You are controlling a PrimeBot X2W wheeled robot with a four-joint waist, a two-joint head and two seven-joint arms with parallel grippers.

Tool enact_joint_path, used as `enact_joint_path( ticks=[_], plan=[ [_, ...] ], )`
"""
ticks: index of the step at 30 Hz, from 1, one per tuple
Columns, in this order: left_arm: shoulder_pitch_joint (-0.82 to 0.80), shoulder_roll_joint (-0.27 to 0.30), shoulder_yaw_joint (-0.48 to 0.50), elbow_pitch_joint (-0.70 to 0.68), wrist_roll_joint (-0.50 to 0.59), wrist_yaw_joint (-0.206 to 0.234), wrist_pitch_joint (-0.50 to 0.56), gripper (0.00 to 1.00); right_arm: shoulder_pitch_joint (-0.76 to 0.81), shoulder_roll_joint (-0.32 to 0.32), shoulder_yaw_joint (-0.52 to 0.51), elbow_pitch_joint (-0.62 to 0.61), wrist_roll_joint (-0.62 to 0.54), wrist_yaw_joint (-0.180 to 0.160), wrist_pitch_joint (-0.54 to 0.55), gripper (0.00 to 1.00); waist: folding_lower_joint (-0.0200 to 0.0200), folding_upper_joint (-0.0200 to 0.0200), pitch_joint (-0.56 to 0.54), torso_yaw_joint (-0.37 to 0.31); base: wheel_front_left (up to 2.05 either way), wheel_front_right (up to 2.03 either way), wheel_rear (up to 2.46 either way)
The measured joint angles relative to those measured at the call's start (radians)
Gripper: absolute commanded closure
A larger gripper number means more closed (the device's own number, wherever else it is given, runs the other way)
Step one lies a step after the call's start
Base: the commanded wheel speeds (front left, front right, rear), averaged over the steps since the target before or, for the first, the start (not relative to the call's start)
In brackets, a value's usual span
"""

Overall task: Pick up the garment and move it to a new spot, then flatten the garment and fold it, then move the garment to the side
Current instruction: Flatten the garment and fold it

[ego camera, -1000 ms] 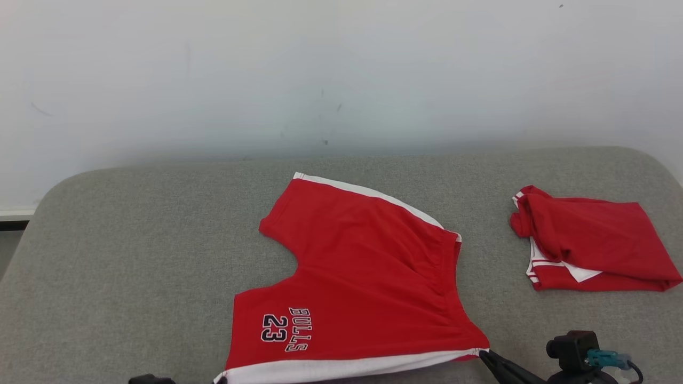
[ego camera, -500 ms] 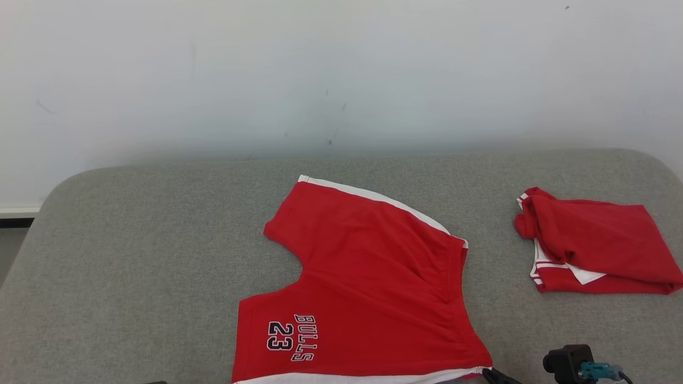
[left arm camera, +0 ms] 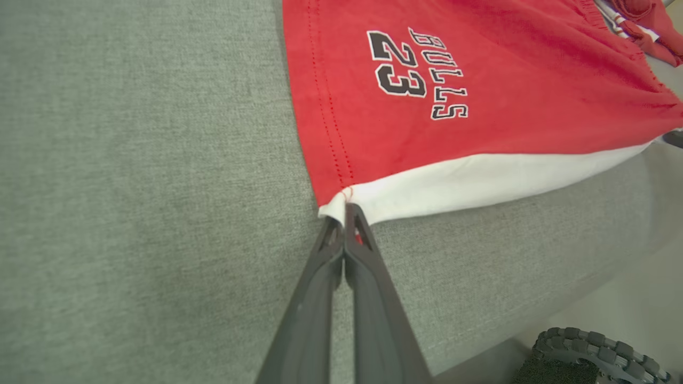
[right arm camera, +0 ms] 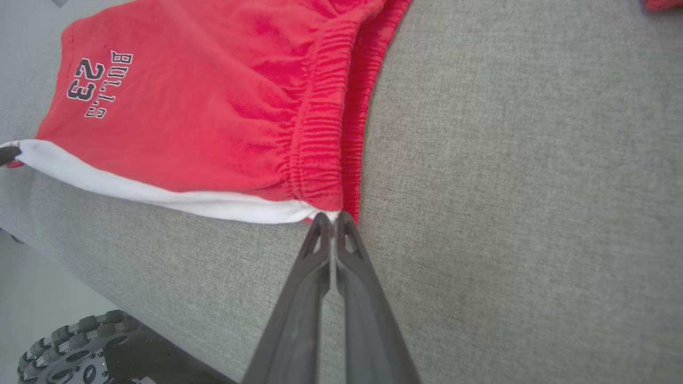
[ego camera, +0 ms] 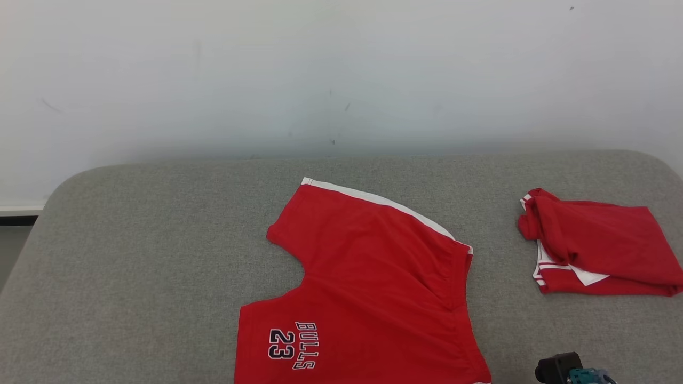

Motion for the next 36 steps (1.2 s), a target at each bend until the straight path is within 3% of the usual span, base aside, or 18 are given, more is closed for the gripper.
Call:
enact_joint_path(
  ticks=[4,5,6,7,8,9,10,21,36],
  plan=[
    [-0.001,-0.011,0.002,0.012,-0.007,0.0,0.004,0.99,-0.002,0.012,-0.001,0.005,0.0,-0.01,0.007,1.0,0.0,0.0,0.0,0.003,0.0,0.0,0.0],
    [-0.001,-0.014,0.002,0.013,-0.007,0.0,0.004,0.87,-0.002,0.014,-0.001,0.006,0.0,-0.01,0.007,0.93,0.0,0.0,0.0,0.004,0.0,0.0,0.0],
    [-0.001,-0.016,0.002,0.014,-0.007,0.0,0.005,0.75,-0.002,0.016,-0.001,0.007,0.0,-0.01,0.008,0.82,0.0,0.0,0.0,0.005,0.0,0.0,0.0],
    [-0.001,-0.017,0.002,0.015,-0.007,0.0,0.007,0.54,-0.002,0.017,-0.001,0.007,0.0,-0.01,0.008,0.58,0.0,0.0,0.0,0.006,0.0,0.0,0.0],
    [-0.001,-0.017,0.002,0.016,-0.007,0.001,0.007,0.31,-0.002,0.018,-0.001,0.007,0.0,-0.01,0.008,0.42,0.0,0.0,0.001,0.007,0.0,0.0,0.0],
    [-0.001,-0.017,0.003,0.017,-0.007,0.002,0.007,0.05,-0.002,0.02,-0.002,0.006,0.0,-0.01,0.007,0.02,0.0,0.0,0.001,0.008,0.0,0.0,0.0],
    [-0.001,-0.017,0.005,0.018,-0.008,0.007,0.007,0.0,-0.003,0.021,-0.003,0.005,0.0,-0.01,0.007,0.0,0.0,0.0,0.001,0.009,0.0,0.0,0.0],
    [-0.001,0.013,0.029,-0.018,-0.008,0.036,-0.012,0.0,0.0,-0.016,-0.048,-0.043,0.042,-0.009,-0.003,0.0,0.0,0.0,-0.002,0.014,0.0,0.0,0.0],
    [0.042,0.089,0.107,-0.156,-0.022,0.099,-0.065,0.0,0.06,-0.107,-0.125,-0.231,0.118,-0.007,-0.033,0.0,0.0,0.0,-0.008,0.002,0.0,0.0,0.0]
  ],
)
